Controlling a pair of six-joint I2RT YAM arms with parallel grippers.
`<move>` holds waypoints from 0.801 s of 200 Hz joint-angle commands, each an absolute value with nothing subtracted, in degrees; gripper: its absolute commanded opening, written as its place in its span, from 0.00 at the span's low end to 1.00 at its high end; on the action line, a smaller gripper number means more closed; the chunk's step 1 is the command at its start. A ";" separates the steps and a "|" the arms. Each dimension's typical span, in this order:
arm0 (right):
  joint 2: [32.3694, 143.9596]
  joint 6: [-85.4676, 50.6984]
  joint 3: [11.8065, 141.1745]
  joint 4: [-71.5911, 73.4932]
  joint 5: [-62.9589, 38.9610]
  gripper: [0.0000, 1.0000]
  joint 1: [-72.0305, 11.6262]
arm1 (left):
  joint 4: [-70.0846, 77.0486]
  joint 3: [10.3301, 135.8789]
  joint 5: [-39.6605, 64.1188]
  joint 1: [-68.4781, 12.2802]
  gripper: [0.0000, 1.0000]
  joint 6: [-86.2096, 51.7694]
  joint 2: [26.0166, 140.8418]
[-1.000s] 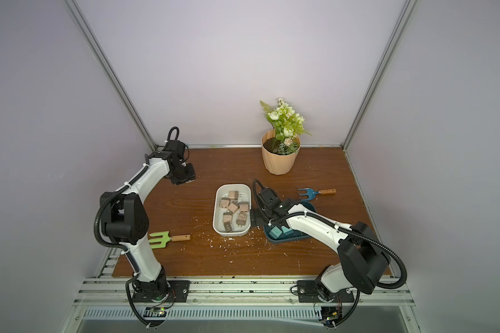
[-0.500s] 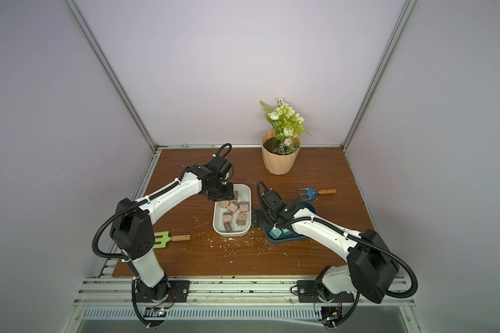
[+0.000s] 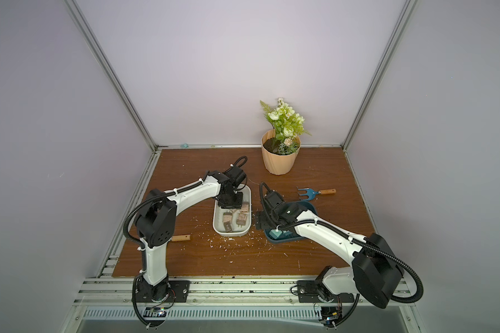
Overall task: Place the plugs by color into the storage box
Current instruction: Place the plug in the storage box.
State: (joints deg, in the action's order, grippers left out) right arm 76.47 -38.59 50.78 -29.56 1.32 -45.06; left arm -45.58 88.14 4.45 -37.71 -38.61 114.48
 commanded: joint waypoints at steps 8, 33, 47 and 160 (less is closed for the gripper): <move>75.18 -39.22 50.74 -29.71 2.71 0.89 -45.38 | -45.25 90.71 2.48 -38.61 0.31 -39.64 118.10; 75.80 -39.18 51.13 -29.53 2.65 0.89 -45.36 | -45.35 92.14 3.72 -38.70 0.31 -39.40 119.75; 76.19 -39.03 51.68 -29.64 2.65 0.89 -45.34 | -45.42 92.12 4.12 -39.22 0.31 -39.16 119.27; 79.12 -39.32 52.79 -27.65 1.65 0.89 -45.43 | -44.36 78.68 4.71 -40.85 0.32 -42.50 108.77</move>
